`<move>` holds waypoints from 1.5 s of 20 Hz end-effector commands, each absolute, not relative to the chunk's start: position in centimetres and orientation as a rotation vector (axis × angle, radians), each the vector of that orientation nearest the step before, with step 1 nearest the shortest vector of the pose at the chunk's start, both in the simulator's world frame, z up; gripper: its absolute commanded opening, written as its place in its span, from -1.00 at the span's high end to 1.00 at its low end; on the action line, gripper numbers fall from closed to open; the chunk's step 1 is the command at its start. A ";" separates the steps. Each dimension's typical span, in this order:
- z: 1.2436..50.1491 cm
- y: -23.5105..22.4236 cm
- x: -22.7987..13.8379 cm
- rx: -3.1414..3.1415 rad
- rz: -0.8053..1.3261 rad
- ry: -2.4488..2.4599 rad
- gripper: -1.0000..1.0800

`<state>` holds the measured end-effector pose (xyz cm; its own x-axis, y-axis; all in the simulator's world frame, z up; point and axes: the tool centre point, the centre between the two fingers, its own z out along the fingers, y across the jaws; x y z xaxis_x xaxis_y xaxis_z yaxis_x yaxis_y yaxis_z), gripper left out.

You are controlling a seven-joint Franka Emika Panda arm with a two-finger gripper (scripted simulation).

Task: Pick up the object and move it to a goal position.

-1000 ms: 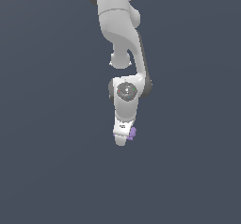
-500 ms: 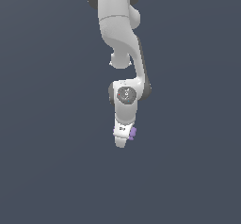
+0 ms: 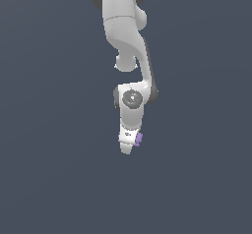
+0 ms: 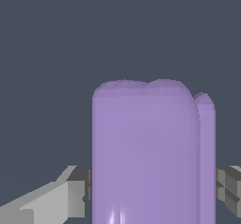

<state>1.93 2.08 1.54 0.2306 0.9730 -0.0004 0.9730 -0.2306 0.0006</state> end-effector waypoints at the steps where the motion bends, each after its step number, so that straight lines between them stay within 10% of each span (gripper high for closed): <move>1: 1.8 2.2 1.8 2.463 0.001 1.948 1.00; 30: 19.9 12.0 -8.5 2.460 -0.005 1.948 1.00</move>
